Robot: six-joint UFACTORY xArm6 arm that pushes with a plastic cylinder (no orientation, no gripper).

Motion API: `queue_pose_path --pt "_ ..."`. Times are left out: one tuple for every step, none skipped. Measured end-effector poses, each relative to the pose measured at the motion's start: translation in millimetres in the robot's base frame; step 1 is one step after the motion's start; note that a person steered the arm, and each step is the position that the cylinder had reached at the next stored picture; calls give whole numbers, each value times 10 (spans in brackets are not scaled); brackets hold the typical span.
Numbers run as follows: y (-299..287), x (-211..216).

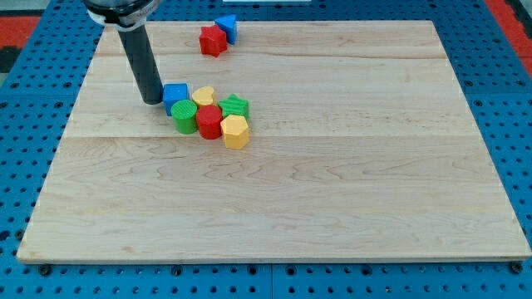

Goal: Push the cube into the green circle and heart

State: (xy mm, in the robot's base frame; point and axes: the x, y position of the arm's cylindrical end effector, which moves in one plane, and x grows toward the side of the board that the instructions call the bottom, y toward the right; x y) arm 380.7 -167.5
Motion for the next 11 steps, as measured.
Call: queue_pose_path --pt "-34 27" --pt "-302 -166" --pt "-121 -164" --pt "174 -164" --pt "229 -89" --pt "229 -71" --pt "226 -201" --pt "26 -612" --pt "-460 -963" --pt "-258 -1402" --pt "372 -1637"
